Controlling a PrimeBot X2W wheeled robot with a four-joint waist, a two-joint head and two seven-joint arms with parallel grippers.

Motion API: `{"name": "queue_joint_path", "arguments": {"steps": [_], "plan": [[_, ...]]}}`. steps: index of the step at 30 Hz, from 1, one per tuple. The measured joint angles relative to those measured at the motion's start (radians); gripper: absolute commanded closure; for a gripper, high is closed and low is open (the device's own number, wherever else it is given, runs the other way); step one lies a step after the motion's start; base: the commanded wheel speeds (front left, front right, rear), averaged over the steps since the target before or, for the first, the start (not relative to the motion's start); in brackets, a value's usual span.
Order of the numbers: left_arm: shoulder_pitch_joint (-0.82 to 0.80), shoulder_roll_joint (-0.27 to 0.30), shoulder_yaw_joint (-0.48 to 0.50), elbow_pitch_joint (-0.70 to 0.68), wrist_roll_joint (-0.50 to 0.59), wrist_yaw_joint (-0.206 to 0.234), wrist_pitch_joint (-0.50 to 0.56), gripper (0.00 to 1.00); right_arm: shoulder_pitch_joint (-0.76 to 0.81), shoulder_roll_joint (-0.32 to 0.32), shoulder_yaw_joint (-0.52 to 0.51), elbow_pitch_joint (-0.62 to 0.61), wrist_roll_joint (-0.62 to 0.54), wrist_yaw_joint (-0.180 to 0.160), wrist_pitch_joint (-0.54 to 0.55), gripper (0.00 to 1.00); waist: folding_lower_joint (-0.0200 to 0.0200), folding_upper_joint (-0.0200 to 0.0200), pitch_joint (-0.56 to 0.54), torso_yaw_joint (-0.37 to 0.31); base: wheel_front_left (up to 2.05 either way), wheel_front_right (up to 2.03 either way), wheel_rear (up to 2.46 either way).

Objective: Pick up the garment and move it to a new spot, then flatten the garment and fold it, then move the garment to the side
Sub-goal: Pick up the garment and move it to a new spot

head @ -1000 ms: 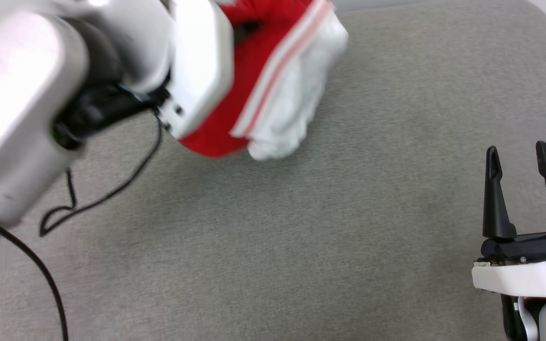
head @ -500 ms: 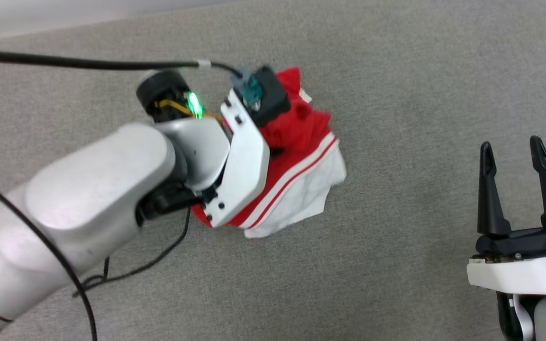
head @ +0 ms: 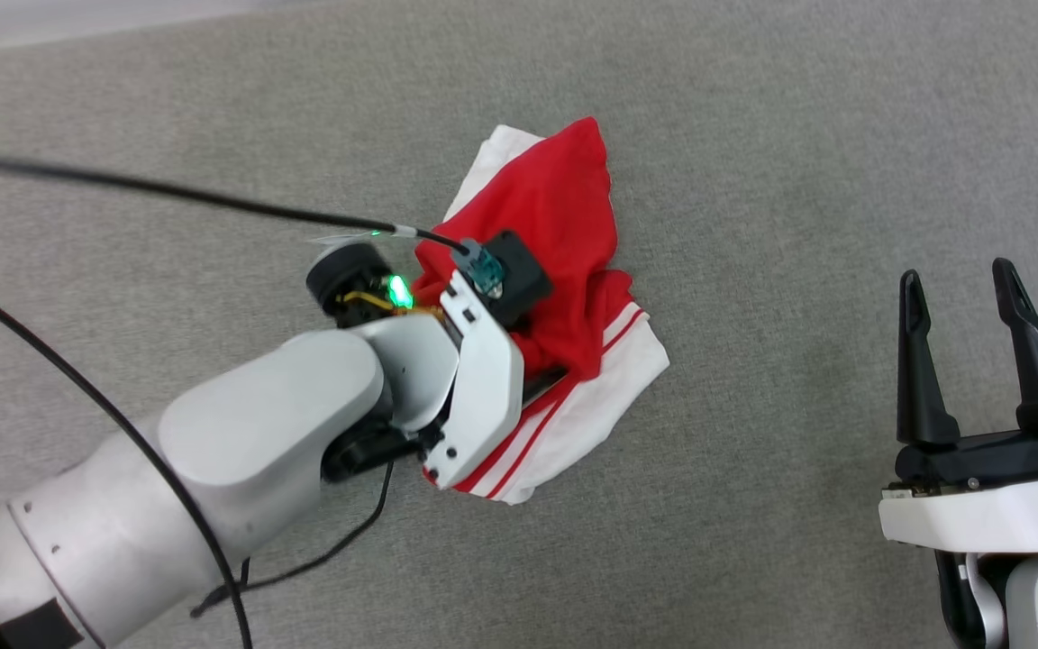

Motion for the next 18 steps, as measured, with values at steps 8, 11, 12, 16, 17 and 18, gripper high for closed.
{"name": "queue_joint_path", "arguments": {"steps": [8,11,12,16,17,18], "plan": [[-0.031,-0.03,0.074,0.039,0.126,0.066,-0.33,0.0,0.027,0.0,-0.01,0.012,-0.011,0.0,0.0,0.0,0.0,0.0,-0.068,0.04,0.0,0.0,0.0],[-0.001,-0.032,0.102,0.051,0.172,0.141,-0.449,0.0,0.036,0.0,-0.012,0.016,-0.016,0.0,0.0,0.0,0.0,0.0,-0.094,0.06,0.0,0.0,0.0],[0.018,-0.032,0.112,0.055,0.175,0.163,-0.484,0.0,0.04,0.0,-0.013,0.018,-0.017,0.0,0.0,0.0,0.0,0.0,-0.102,0.066,0.0,0.0,0.0],[0.094,-0.029,0.161,0.072,0.189,0.268,-0.604,0.0,0.054,0.0,-0.021,0.021,-0.019,0.0,0.0,0.0,0.0,0.0,-0.133,0.093,0.0,0.0,0.0],[0.112,-0.026,0.175,0.074,0.196,0.294,-0.619,0.0,0.058,0.0,-0.024,0.021,-0.02,0.0,0.0,0.0,-0.0001,0.0,-0.14,0.1,0.0,0.0,0.0],[0.133,-0.025,0.195,0.073,0.199,0.319,-0.631,0.0,0.064,0.0,-0.026,0.021,-0.02,0.0,0.0,0.0,0.0,0.0,-0.147,0.107,0.0,0.0,0.0]]}}
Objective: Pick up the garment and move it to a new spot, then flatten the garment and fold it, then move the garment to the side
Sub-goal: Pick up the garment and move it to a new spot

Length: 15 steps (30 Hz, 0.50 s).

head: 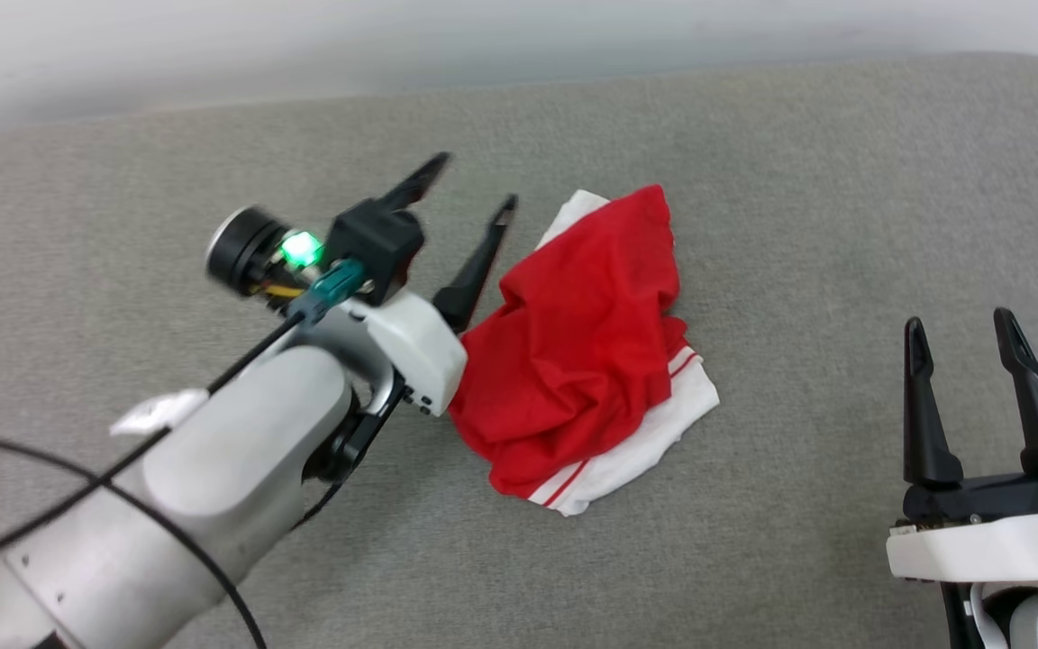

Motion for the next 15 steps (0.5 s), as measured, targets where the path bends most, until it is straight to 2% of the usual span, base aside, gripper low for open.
{"name": "queue_joint_path", "arguments": {"steps": [3,4,5,9,15], "plan": [[0.074,0.005,0.062,-0.017,0.033,0.076,-0.012,0.0,0.011,0.0,-0.006,0.002,-0.001,0.0,0.0,0.0,0.0,0.0,-0.02,0.018,0.0,0.0,0.0],[0.165,0.004,0.173,-0.096,0.105,0.147,-0.014,0.0,0.025,0.0,-0.01,0.004,-0.001,0.0,0.0,0.0,0.0,0.0,-0.04,0.031,0.0,0.0,0.0],[0.201,0.004,0.206,-0.118,0.131,0.166,-0.016,0.0,0.028,0.0,-0.009,0.005,-0.001,0.0,0.0,0.0,-0.0001,0.0,-0.047,0.035,0.0,0.0,0.0],[0.367,0.002,0.335,-0.192,0.235,0.219,-0.016,0.0,0.042,0.0,-0.007,0.008,0.001,0.0,0.0,0.0,0.0,0.0,-0.071,0.044,0.0,0.0,0.0],[0.576,-0.041,0.51,-0.268,0.357,0.243,-0.016,0.0,0.063,0.0,-0.012,0.01,0.012,0.0,0.0,0.0,0.0,0.0,-0.099,0.05,0.0,0.0,0.0]]}}
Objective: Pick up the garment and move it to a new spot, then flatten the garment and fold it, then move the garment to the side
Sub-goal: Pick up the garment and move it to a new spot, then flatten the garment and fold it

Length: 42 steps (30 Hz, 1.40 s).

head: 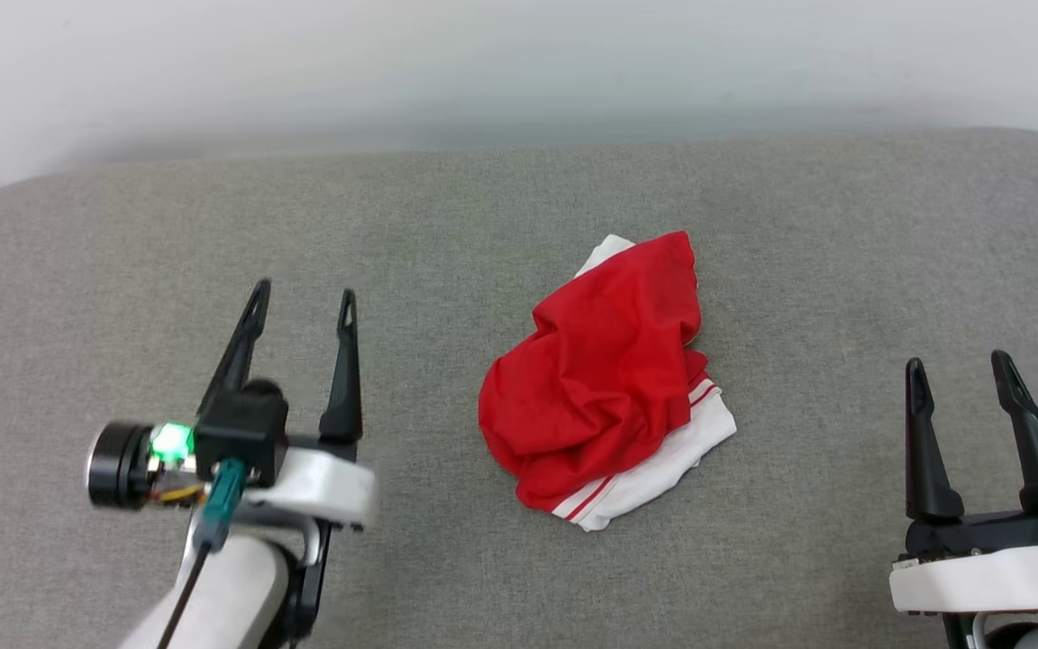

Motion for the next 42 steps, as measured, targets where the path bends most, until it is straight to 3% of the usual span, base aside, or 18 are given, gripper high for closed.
{"name": "queue_joint_path", "arguments": {"steps": [9,23,32,42], "plan": [[0.221,-0.118,0.202,-0.025,0.131,-0.047,0.0,0.0,0.032,0.0,-0.008,0.02,0.033,0.0,0.0,0.0,0.0,0.0,-0.033,0.003,0.0,0.0,0.0],[0.375,-0.277,0.417,-0.045,0.26,-0.223,0.0,0.0,0.091,0.0,-0.012,0.066,0.105,0.0,0.0,0.0,0.0,0.0,-0.077,0.007,0.0,0.0,0.0],[0.396,-0.336,0.496,-0.034,0.31,-0.298,0.0,0.0,0.108,0.0,-0.002,0.072,0.114,0.0,0.0,0.0,0.0,0.0,-0.088,0.009,0.0,0.0,0.0],[0.401,-0.369,0.539,-0.022,0.342,-0.346,0.0,0.0,0.108,0.0,-0.012,0.066,0.116,0.0,0.0,0.0,0.0,0.0,-0.091,0.011,0.0,0.0,0.0]]}}
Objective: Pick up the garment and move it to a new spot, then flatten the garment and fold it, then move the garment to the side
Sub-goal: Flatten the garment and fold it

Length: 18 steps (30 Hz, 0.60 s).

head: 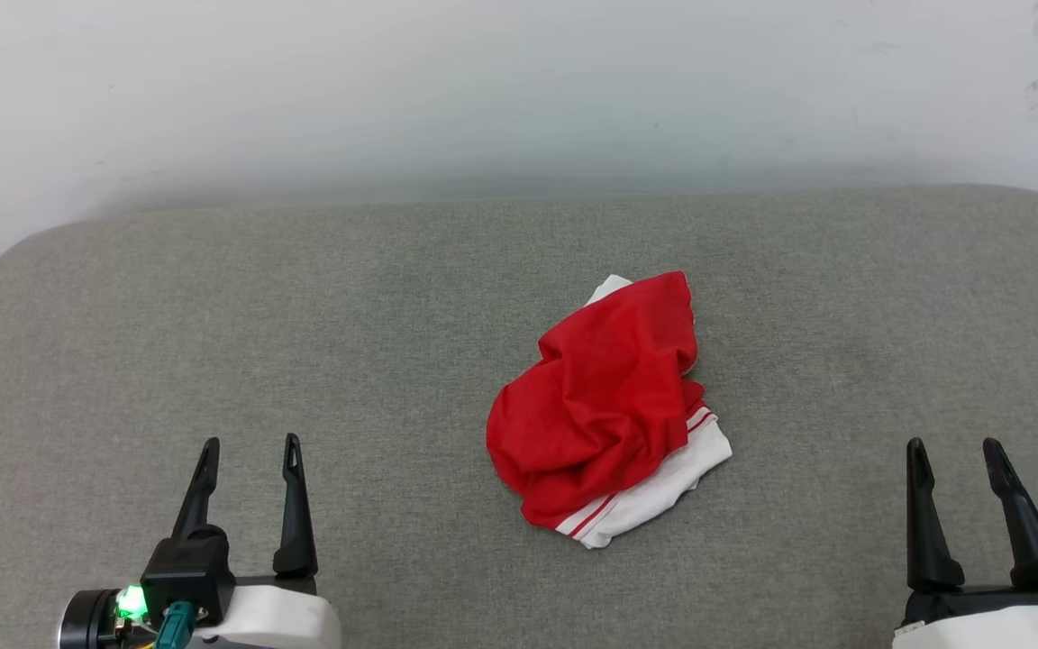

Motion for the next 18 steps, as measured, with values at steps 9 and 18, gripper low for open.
{"name": "queue_joint_path", "arguments": {"steps": [9,18], "plan": [[-0.002,-0.02,0.011,0.003,0.014,-0.022,0.0,0.0,-0.107,0.0,0.005,-0.064,-0.013,0.0,0.0,0.0,0.0,0.0,0.01,0.005,0.0,0.0,0.0],[-0.035,-0.029,0.013,0.002,0.021,-0.035,0.0,0.0,-0.372,-0.106,0.139,-0.118,-0.028,0.0,0.0,0.0,0.0001,0.0,0.054,0.008,0.0,0.0,0.0]]}}
